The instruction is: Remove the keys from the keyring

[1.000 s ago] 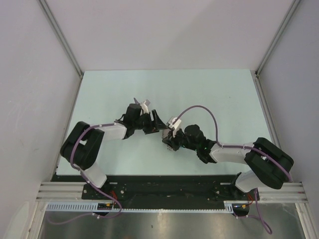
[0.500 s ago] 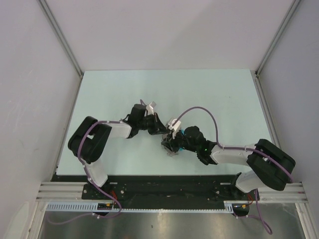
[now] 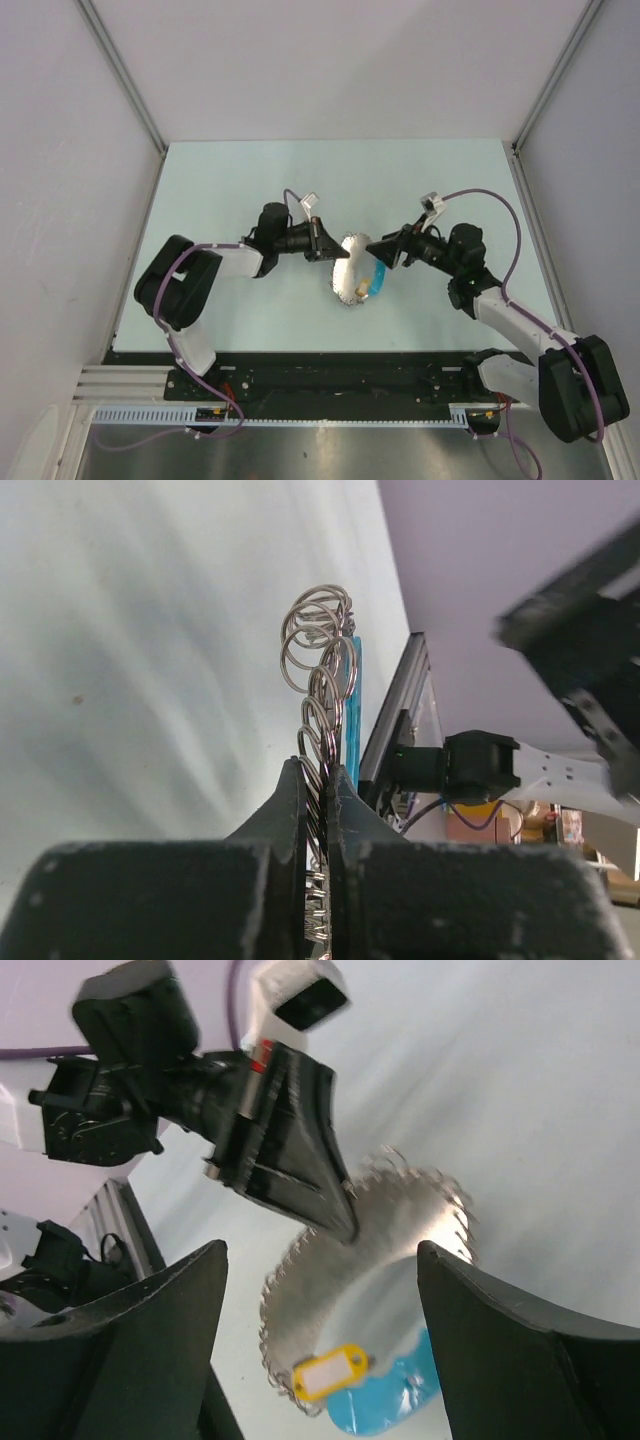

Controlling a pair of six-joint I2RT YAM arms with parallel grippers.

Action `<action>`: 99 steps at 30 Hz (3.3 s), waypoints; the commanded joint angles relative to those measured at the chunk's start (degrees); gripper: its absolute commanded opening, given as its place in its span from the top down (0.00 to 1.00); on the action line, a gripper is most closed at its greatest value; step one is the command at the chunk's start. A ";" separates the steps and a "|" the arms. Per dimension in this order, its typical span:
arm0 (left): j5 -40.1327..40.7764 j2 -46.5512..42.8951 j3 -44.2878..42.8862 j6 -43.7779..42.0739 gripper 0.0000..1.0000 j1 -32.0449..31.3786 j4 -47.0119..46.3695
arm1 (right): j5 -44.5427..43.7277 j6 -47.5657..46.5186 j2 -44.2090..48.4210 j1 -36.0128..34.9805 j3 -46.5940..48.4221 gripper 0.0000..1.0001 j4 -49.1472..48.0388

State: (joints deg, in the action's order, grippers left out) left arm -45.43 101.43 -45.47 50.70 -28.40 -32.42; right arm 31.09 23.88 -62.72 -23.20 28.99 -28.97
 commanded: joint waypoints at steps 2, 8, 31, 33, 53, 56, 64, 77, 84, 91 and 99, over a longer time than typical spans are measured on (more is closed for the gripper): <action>-4.84 -6.05 -0.05 1.96 1.00 1.07 -8.98 | 17.58 15.03 -0.65 10.69 -6.65 0.20 -11.96; -4.49 -10.28 0.82 0.46 1.00 3.44 -8.79 | 25.07 17.86 -3.11 13.36 -8.25 0.20 -19.10; -8.71 -27.68 0.66 -4.55 0.97 4.49 -7.40 | 26.92 39.23 -15.16 8.96 0.71 1.00 -57.78; -8.10 -31.61 -1.10 -7.79 0.90 5.11 1.07 | 26.92 37.40 -11.84 8.79 3.43 1.00 -55.07; -11.08 -43.42 -3.31 -24.94 0.13 4.15 16.96 | 23.32 26.05 0.48 3.52 13.72 1.00 -33.01; -11.79 -43.07 -3.48 -25.74 0.13 2.92 17.31 | 22.96 21.50 0.93 1.67 14.86 1.00 -27.05; -9.94 -41.14 -4.36 -26.35 0.31 1.60 18.45 | 23.49 15.94 1.55 0.44 16.71 1.00 -17.97; -7.92 -39.46 -3.31 -15.03 1.00 -0.60 7.66 | 23.05 16.29 0.05 1.23 16.89 0.93 -17.97; 1.20 -42.10 -3.57 -12.64 1.00 -0.60 8.94 | 15.06 2.60 8.47 -0.61 11.89 0.41 -6.63; 6.75 -44.91 -3.83 -12.47 1.00 -0.60 11.16 | 5.82 -12.79 12.01 -10.45 6.17 0.33 -5.91; 8.87 -47.64 -4.45 -10.36 1.00 -0.60 11.16 | -3.40 -21.32 5.60 -21.35 3.35 0.31 -15.40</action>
State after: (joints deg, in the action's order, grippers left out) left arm -38.46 55.96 -48.21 38.24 -28.75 -18.98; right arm 35.05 8.82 -54.24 -42.11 32.16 -37.19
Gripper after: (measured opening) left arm 0.137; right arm 0.696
